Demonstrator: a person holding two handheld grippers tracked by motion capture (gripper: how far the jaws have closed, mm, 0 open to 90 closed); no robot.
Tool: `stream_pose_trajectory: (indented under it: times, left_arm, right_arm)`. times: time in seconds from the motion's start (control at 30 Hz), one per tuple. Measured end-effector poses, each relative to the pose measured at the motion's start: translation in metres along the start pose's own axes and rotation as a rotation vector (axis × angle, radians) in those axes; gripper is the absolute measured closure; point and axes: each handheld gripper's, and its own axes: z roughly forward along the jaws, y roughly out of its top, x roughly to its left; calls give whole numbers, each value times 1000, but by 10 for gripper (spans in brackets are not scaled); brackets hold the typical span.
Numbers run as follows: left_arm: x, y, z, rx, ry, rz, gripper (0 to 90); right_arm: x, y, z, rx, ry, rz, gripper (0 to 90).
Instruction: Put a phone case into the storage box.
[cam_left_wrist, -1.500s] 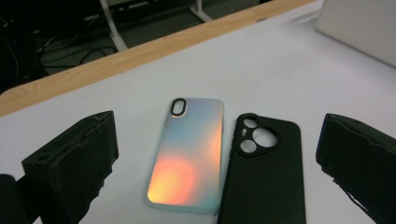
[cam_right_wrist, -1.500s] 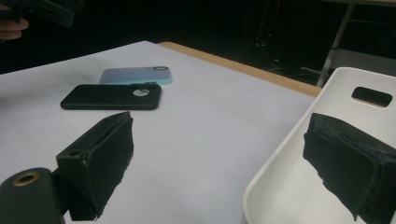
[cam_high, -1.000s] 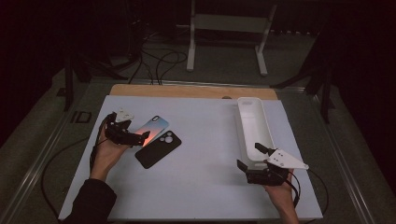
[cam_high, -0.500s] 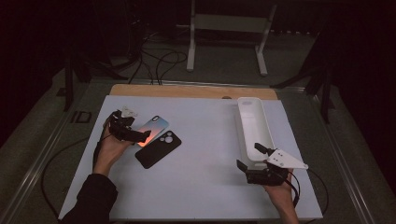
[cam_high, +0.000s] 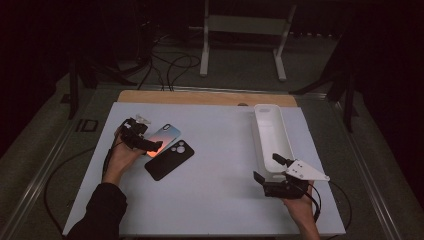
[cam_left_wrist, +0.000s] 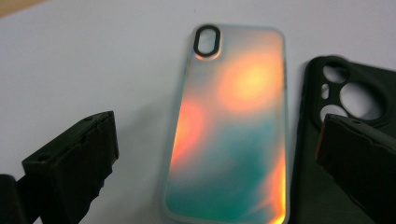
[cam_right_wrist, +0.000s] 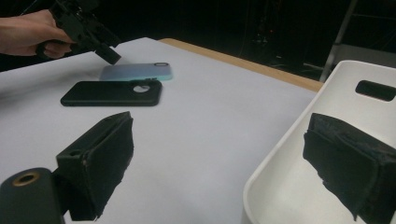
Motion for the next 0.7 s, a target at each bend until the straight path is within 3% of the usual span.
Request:
stream_pose_trajectory:
  times: [0.4, 0.7]
  left_arm:
    - [0, -3, 18, 85, 6, -7, 7]
    - [0, -4, 26, 106, -14, -8, 20]
  right_arm:
    - [0, 0, 0, -1, -1, 1, 86]
    - [-1, -1, 1, 4, -2, 3, 85]
